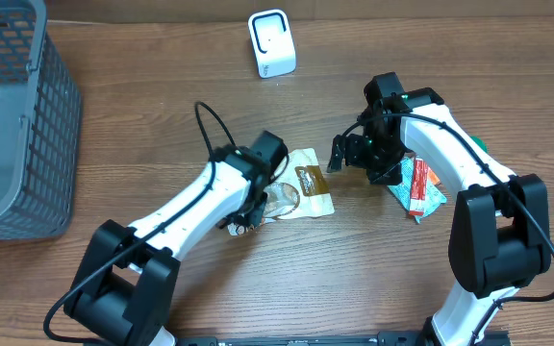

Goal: Scan the item barcode
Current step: 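Close the right gripper on the snack bag beside the left gripper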

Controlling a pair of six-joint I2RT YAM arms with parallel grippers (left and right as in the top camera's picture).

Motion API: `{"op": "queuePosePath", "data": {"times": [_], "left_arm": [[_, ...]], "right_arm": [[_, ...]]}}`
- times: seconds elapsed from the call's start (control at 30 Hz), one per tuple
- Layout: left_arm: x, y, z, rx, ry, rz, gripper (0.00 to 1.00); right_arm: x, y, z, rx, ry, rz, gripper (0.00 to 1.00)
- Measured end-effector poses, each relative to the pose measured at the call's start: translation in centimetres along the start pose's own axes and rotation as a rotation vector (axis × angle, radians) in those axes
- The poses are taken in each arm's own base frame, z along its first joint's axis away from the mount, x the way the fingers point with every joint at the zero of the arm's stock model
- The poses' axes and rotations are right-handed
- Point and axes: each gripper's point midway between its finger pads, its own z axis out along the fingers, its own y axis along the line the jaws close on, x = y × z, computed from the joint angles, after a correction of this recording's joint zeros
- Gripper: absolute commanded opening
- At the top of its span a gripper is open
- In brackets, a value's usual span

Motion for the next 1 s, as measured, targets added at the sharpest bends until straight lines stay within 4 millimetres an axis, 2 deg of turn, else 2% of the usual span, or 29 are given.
{"op": "queuePosePath", "data": {"times": [0.03, 0.07, 0.1, 0.13, 0.23, 0.4, 0.53, 0.7, 1.0], "left_arm": [[-0.3, 0.2, -0.4, 0.008, 0.001, -0.011, 0.37], [-0.5, 0.3, -0.7, 0.016, 0.0, -0.021, 0.45], [-0.8, 0.4, -1.0, 0.026, -0.003, -0.032, 0.63], [-1.2, 0.4, -1.3, 0.04, -0.009, -0.05, 0.72], [-2.0, 0.8, -1.7, 0.071, -0.016, -0.123, 0.79], [-2.0, 2.7, -1.2, 0.1, 0.015, -0.264, 0.8], [-2.5, 3.2, -0.9, 0.17, 0.027, -0.34, 0.78], [-3.1, 2.3, 0.1, 0.245, 0.003, -0.366, 0.77], [-2.2, 1.1, 2.8, 0.291, 0.004, -0.379, 0.75]], "right_arm": [[0.0, 0.4, 0.0, -0.024, 0.001, -0.012, 0.96], [-0.1, 0.9, 0.0, -0.044, -0.002, -0.025, 0.95], [-0.2, 1.2, 0.0, -0.058, -0.005, -0.03, 0.95], [-0.3, 1.6, 0.0, -0.073, -0.01, -0.042, 0.95], [-0.1, 3.3, 0.4, -0.1, -0.017, -0.094, 0.95], [1.2, 6.7, 1.6, -0.091, -0.026, -0.214, 0.95], [2.2, 8.3, 2.5, -0.051, -0.041, -0.291, 0.95], [1.8, 8.8, 2.9, -0.004, -0.089, -0.334, 0.95], [0.9, 7.9, 2.8, 0.073, -0.136, -0.342, 1.0]]}}
